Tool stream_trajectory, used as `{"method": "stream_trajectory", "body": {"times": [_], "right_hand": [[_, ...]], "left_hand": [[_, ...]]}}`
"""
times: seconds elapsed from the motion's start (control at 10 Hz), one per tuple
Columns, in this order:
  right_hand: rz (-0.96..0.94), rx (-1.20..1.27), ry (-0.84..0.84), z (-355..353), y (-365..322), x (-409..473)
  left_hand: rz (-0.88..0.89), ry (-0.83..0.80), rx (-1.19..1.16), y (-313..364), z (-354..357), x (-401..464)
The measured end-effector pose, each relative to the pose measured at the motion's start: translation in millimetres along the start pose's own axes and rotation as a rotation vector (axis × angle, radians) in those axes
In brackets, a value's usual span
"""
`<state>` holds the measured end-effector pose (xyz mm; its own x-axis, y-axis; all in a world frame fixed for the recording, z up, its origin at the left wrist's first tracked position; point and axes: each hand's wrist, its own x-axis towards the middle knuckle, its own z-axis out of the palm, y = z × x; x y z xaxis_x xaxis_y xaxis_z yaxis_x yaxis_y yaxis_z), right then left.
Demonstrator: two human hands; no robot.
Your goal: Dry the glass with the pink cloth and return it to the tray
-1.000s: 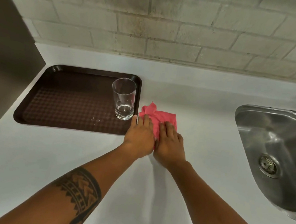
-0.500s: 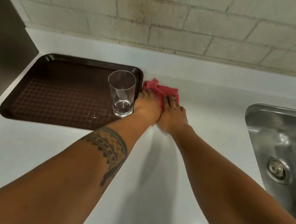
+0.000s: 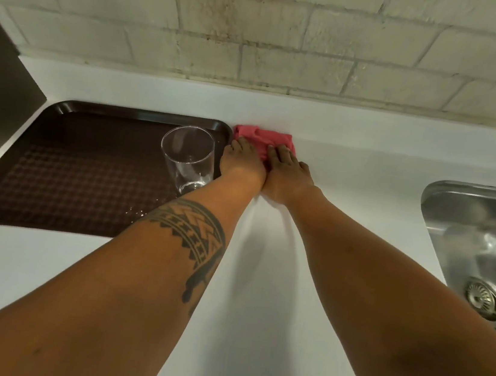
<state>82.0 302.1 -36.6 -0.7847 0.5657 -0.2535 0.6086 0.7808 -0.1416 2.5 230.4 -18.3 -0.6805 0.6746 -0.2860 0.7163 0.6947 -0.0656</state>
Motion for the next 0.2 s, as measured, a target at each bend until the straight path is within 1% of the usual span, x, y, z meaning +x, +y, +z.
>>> {"method": "stream_trajectory", "body": {"times": [0.1, 0.2], "right_hand": [[-0.002, 0.006, -0.019, -5.0, -1.8, -0.4], [-0.010, -0.001, 0.040, -9.8, -5.2, -4.4]], "left_hand": [[-0.003, -0.021, -0.006, 0.5, -2.2, 0.7], [-0.002, 0.028, 0.003, 2.8, -4.6, 3.1]]}}
